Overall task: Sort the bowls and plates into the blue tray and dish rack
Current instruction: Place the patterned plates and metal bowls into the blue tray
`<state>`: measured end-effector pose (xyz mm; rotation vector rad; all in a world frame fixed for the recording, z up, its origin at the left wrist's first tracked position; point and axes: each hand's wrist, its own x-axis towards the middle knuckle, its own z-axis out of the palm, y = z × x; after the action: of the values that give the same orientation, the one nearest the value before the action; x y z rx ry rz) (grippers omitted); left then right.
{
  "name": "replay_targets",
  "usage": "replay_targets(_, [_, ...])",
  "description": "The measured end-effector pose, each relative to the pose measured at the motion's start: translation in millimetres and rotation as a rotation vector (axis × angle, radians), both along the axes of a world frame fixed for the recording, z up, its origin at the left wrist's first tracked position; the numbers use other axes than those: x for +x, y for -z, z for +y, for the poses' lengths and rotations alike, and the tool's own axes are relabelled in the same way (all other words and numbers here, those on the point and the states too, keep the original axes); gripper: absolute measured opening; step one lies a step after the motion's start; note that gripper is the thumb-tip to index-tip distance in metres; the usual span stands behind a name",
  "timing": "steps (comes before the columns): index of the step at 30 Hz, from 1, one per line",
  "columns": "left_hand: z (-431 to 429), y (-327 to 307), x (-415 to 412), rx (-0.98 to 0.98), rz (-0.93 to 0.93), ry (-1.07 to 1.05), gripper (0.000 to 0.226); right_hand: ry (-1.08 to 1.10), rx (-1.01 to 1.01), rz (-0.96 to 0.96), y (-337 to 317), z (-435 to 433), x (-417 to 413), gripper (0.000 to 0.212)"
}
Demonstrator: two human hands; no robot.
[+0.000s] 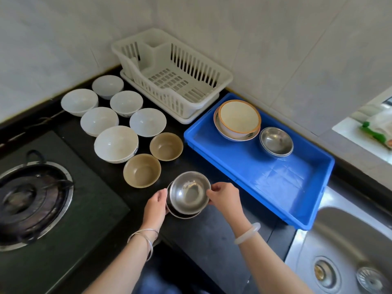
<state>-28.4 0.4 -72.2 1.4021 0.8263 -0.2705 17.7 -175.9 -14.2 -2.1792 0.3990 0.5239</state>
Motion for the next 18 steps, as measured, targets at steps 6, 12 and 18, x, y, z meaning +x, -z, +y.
replay_targets(6, [3, 5, -1, 0.153, -0.022, 0.157, 0.024, -0.041, -0.033, 0.024, 11, 4, -3, 0.007])
replay_targets(12, [9, 3, 5, 0.096, 0.016, 0.139, 0.027, -0.06, -0.062, 0.072, 23, 2, 2, 0.002])
replay_targets(18, [8, -6, 12, -0.003, 0.067, 0.139, 0.025, 0.202, 0.261, 0.297, 31, -1, 7, 0.015])
